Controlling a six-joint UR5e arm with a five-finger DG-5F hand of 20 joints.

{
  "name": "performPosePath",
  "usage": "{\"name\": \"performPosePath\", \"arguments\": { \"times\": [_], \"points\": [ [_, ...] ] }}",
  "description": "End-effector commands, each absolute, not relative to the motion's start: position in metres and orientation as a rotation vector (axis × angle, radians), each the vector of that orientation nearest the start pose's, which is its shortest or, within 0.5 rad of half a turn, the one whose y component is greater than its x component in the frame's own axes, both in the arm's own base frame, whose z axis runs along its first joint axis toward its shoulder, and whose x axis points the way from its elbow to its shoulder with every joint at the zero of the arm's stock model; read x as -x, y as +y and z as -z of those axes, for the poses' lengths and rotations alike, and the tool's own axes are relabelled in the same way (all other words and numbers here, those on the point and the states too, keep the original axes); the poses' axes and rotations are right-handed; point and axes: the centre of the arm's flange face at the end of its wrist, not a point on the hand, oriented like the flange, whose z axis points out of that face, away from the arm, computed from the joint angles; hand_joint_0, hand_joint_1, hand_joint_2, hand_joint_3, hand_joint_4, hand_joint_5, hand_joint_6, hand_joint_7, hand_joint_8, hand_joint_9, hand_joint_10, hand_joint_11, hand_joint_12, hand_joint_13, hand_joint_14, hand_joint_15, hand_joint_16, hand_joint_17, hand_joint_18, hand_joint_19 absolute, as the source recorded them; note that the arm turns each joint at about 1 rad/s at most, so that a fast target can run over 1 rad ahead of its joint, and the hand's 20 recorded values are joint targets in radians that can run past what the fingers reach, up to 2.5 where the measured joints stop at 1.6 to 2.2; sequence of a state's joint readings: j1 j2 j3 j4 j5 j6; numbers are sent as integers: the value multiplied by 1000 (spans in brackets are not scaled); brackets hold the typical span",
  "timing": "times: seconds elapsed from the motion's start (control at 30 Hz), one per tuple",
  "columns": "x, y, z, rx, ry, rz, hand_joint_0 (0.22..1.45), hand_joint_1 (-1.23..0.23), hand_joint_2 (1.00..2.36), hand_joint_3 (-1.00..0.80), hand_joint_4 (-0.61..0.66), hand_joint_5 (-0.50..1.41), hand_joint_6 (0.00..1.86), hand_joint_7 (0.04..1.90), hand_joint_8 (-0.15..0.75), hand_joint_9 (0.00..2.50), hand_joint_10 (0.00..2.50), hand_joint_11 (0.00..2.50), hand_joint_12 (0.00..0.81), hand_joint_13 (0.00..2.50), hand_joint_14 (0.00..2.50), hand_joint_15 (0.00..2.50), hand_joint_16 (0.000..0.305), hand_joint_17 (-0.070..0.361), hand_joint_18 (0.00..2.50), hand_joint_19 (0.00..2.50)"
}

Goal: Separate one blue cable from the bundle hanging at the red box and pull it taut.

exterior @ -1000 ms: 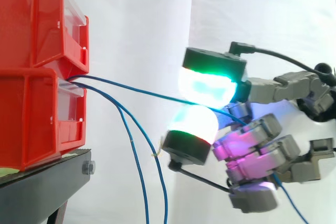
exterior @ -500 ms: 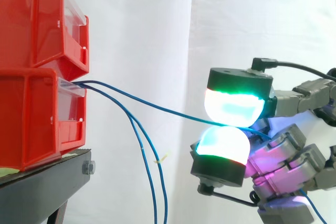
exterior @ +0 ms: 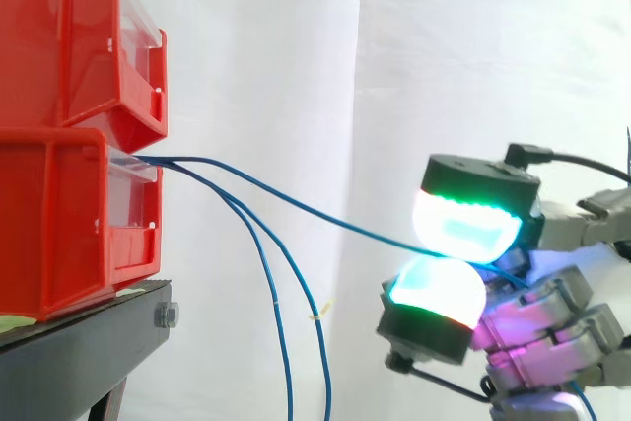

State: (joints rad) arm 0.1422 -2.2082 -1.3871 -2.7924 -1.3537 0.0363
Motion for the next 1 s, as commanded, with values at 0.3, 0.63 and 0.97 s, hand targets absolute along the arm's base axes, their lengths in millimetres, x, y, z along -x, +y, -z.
{"name": "performPosePath", "arguments": {
  "times": [0.3, 0.63, 0.97],
  "points": [
    [-713, -54, -228, -1303, 1159, -1136, 790, -861, 1026, -133, 46, -211, 895, 1357, 325, 856, 1804, 1492, 370, 849, 2025, 1365, 42, 94, 998, 1179],
    [-713, -54, -227, -1304, 1160, -1135, 792, -862, 1025, -135, 46, -211, 895, 1355, 323, 858, 1796, 1495, 369, 850, 2023, 1347, 42, 94, 995, 1183],
    [-713, -54, -227, -1304, 1160, -1135, 793, -862, 1024, -138, 41, -212, 895, 1348, 323, 857, 1791, 1496, 369, 854, 2024, 1345, 41, 93, 996, 1186]
  ]
}}
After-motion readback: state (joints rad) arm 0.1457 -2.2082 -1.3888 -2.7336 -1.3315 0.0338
